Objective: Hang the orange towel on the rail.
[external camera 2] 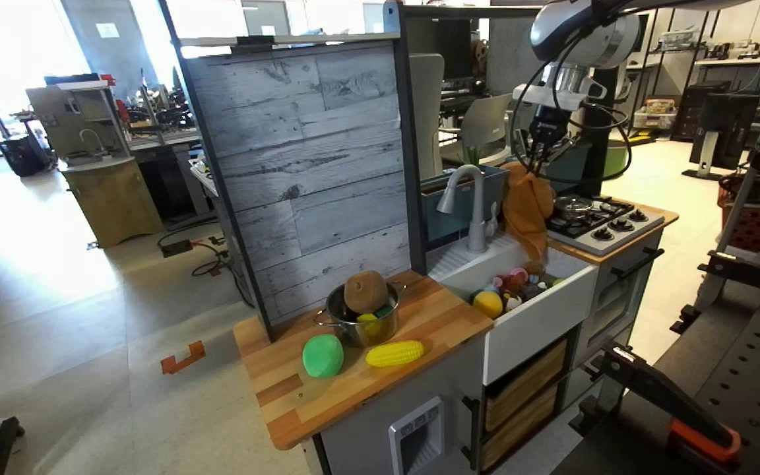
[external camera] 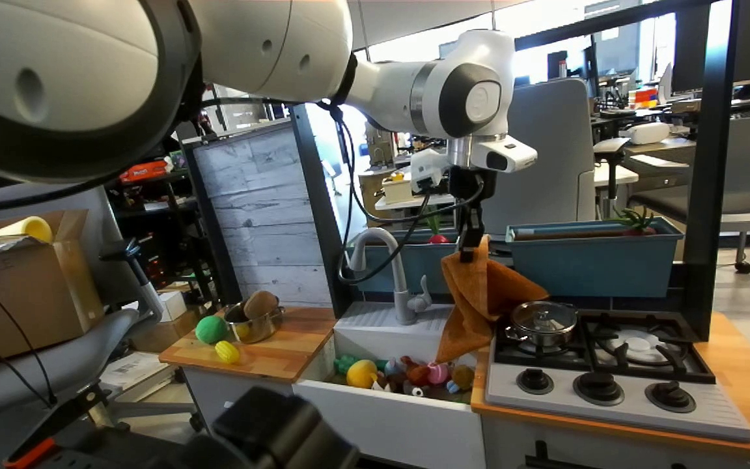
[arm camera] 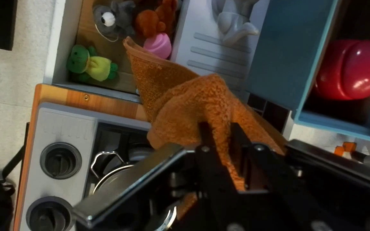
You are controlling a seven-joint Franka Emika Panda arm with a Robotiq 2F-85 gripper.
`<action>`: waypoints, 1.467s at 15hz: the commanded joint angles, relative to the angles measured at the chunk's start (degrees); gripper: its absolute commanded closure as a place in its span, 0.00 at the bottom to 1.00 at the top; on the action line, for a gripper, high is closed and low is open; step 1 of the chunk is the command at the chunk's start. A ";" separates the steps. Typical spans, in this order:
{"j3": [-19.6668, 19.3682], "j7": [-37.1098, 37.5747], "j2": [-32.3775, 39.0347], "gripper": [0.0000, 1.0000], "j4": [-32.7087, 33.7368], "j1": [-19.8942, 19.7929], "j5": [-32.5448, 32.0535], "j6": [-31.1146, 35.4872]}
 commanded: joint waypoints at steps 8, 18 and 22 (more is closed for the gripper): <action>3.82 -21.56 -3.60 0.99 -0.41 -0.11 1.50 -3.00; 3.11 -51.67 -8.07 0.99 0.06 -0.85 -1.67 -6.07; 3.21 -58.73 -9.11 0.99 0.36 -0.27 -2.56 -5.06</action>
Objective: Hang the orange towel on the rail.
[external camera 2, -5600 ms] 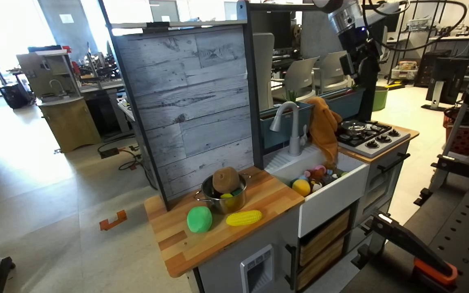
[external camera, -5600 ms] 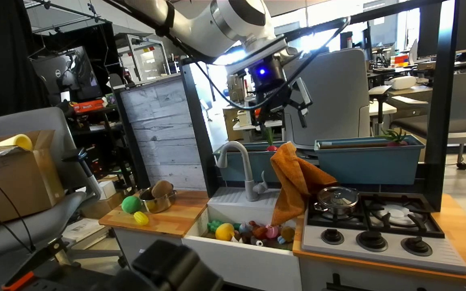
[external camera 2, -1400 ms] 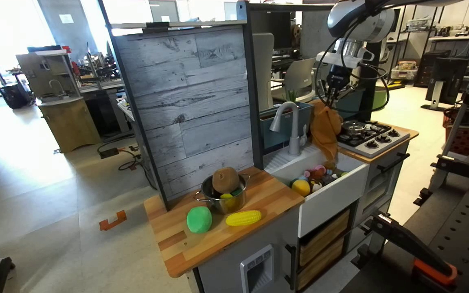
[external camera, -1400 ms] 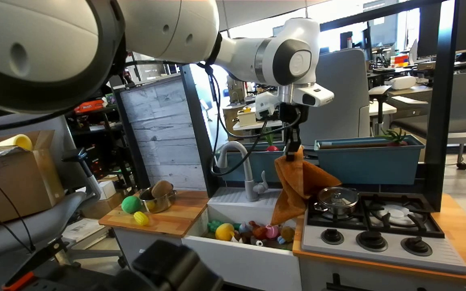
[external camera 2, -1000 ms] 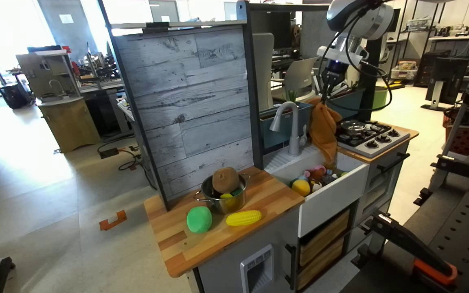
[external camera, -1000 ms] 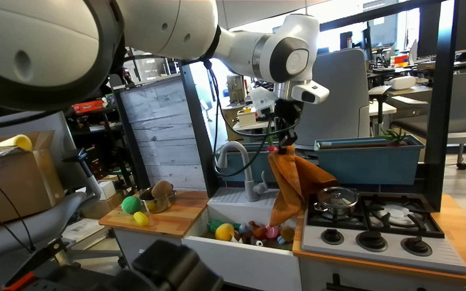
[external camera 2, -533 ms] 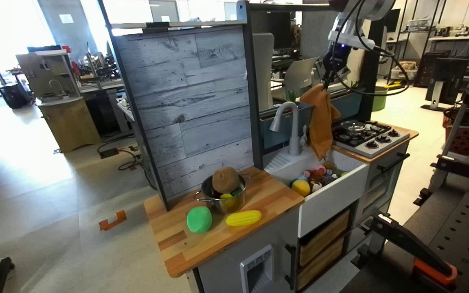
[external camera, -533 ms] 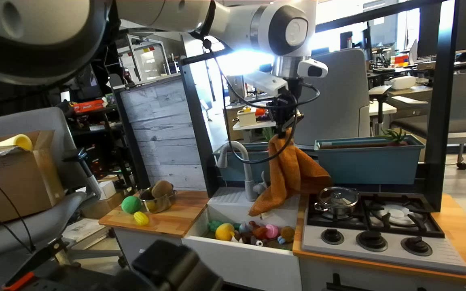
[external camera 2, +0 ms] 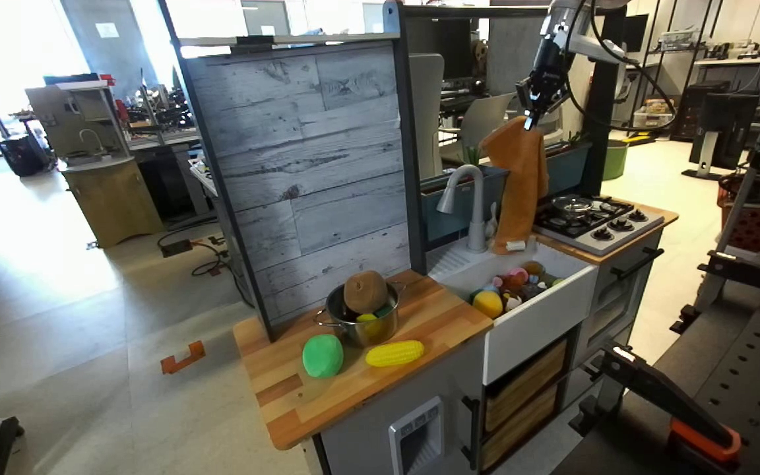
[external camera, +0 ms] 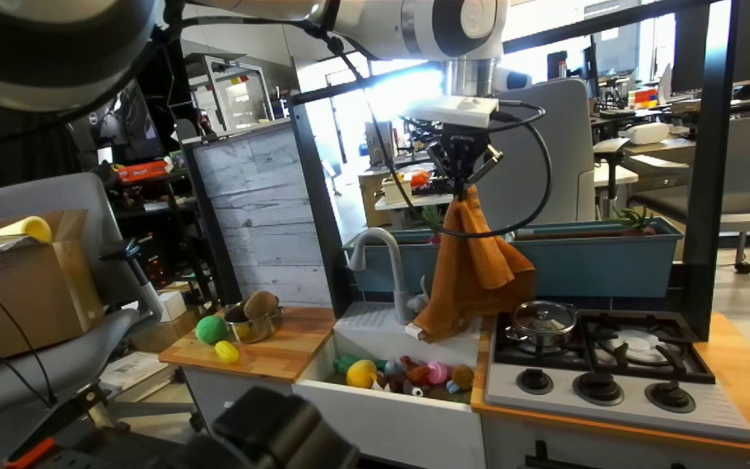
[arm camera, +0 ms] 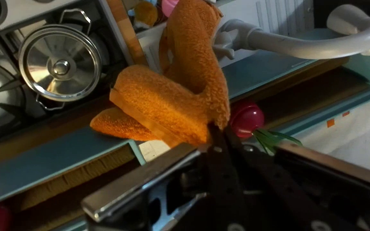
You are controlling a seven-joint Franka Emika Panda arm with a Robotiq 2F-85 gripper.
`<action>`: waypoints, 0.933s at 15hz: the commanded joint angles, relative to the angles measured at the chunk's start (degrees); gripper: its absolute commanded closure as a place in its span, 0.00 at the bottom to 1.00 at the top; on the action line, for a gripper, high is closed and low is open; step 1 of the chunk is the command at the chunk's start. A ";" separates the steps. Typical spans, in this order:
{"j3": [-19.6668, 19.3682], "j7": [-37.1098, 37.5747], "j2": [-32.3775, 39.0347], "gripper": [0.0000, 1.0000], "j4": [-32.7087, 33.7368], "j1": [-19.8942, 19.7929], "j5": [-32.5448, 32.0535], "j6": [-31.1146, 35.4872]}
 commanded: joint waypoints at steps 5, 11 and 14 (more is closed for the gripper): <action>0.44 -6.66 -3.50 0.99 0.42 2.02 -1.20 1.26; -1.42 -4.83 -4.31 0.99 -0.62 2.85 -3.22 -4.12; -6.19 -1.24 -2.35 0.99 -1.13 3.67 -8.90 -5.06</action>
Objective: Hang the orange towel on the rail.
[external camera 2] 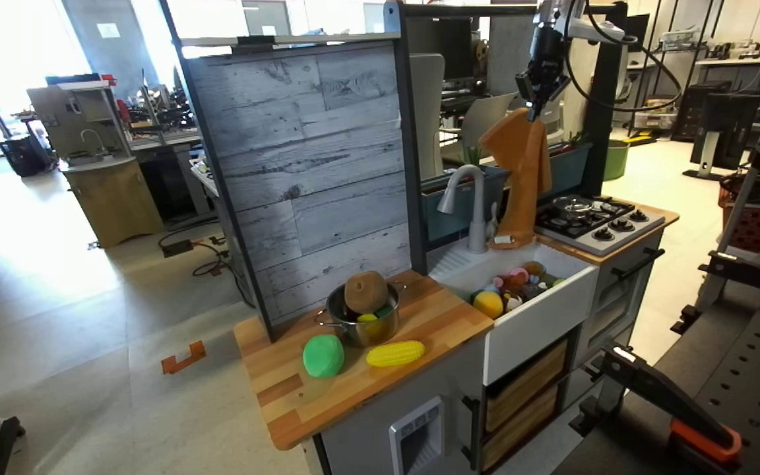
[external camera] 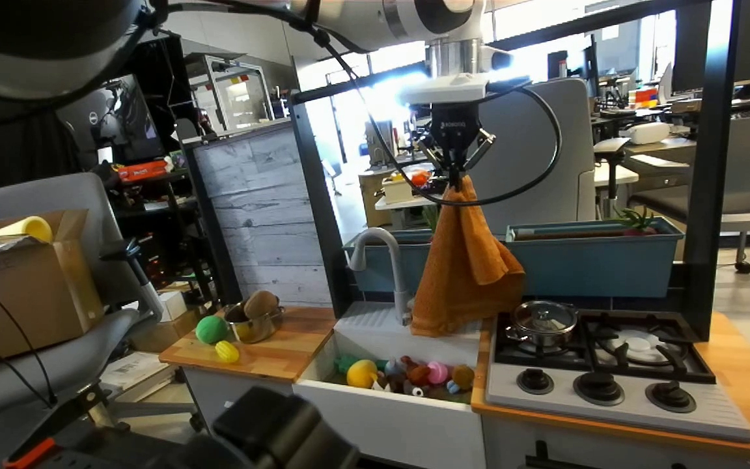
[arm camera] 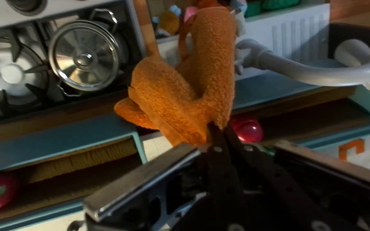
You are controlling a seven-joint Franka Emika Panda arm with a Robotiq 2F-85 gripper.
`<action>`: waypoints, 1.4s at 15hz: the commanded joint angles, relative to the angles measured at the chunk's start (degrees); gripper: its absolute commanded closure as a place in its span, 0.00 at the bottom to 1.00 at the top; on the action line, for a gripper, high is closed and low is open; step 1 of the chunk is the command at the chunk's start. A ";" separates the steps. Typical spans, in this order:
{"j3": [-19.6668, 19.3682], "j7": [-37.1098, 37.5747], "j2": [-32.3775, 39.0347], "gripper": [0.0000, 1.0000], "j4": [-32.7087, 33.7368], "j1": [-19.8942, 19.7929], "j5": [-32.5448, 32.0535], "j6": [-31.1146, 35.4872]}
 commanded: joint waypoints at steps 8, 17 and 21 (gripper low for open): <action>-11.64 -5.61 3.32 0.99 0.88 0.90 -16.14 -0.18; -3.49 -4.79 -2.15 0.99 0.16 -0.99 -6.60 10.49; 0.63 -3.91 -4.65 0.99 0.40 -2.24 -0.95 10.02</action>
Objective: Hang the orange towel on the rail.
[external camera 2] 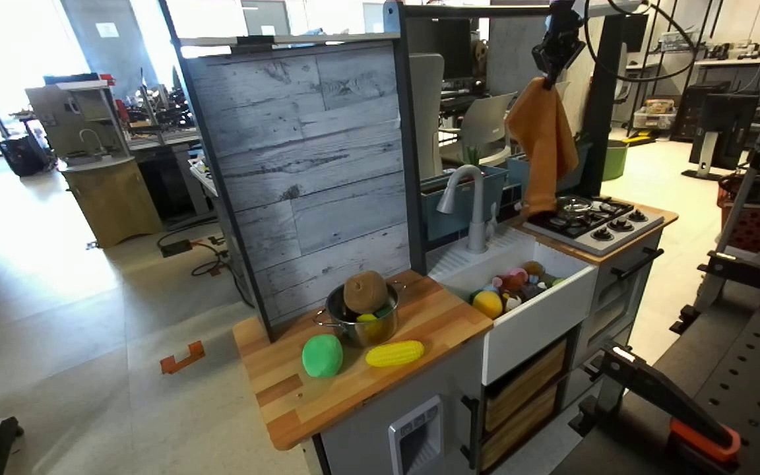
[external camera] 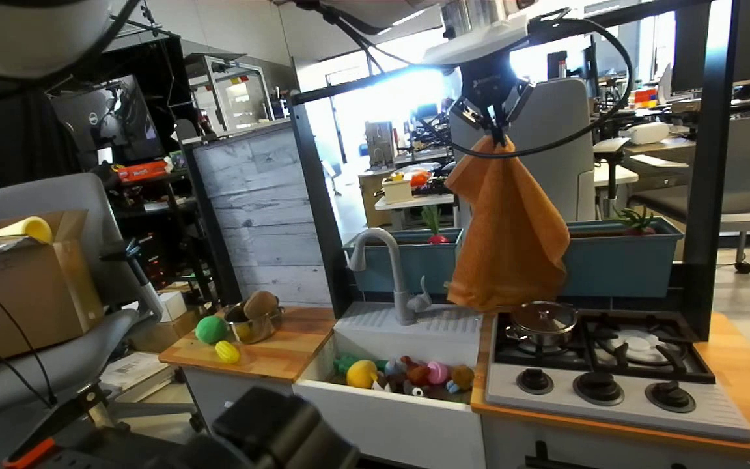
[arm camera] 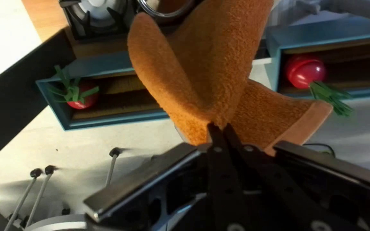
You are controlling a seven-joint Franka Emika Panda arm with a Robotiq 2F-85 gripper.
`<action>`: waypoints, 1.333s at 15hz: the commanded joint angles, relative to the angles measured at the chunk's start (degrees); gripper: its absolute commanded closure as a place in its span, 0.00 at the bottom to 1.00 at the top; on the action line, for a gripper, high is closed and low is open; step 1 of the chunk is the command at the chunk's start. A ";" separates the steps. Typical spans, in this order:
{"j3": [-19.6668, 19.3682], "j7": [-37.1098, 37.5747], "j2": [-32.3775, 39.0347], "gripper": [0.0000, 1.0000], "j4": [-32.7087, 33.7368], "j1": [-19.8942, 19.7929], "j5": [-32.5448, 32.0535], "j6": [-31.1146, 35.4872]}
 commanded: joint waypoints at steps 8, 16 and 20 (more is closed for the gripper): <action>9.38 4.00 -3.51 0.99 0.22 -2.31 12.14 4.51; 4.15 6.75 -3.74 0.99 -1.50 -0.80 7.11 -2.26; 1.22 4.14 -3.87 0.99 -1.91 0.33 2.70 -7.31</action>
